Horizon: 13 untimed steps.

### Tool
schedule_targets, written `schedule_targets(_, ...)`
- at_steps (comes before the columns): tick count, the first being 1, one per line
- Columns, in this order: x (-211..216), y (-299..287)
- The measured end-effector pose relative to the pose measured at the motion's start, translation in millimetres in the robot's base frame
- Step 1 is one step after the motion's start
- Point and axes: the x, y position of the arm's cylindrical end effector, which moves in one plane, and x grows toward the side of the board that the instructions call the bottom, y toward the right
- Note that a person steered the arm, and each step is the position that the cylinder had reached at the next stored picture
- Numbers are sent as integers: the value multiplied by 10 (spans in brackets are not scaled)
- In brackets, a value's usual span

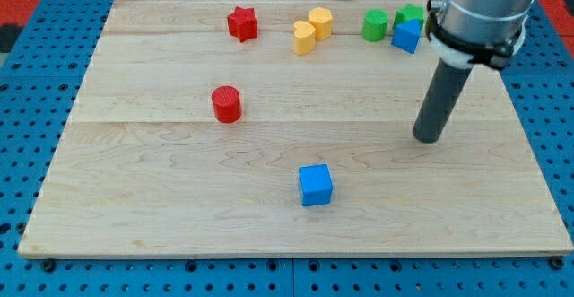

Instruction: Move the blue cube below to the green circle

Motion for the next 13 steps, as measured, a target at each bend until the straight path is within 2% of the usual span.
schedule_targets(1, 733, -240)
schedule_targets(2, 746, -1005)
schedule_targets(3, 1173, -1262)
schedule_targets(4, 789, -1803)
schedule_targets(5, 286, -1904)
schedule_targets(6, 80, -1643)
schedule_targets(8, 619, -1512)
schedule_targets(9, 440, -1108)
schedule_targets(10, -316, -812)
schedule_targets(11, -766, -716)
schedule_targets(12, -502, -626)
schedule_targets(13, -502, -1052)
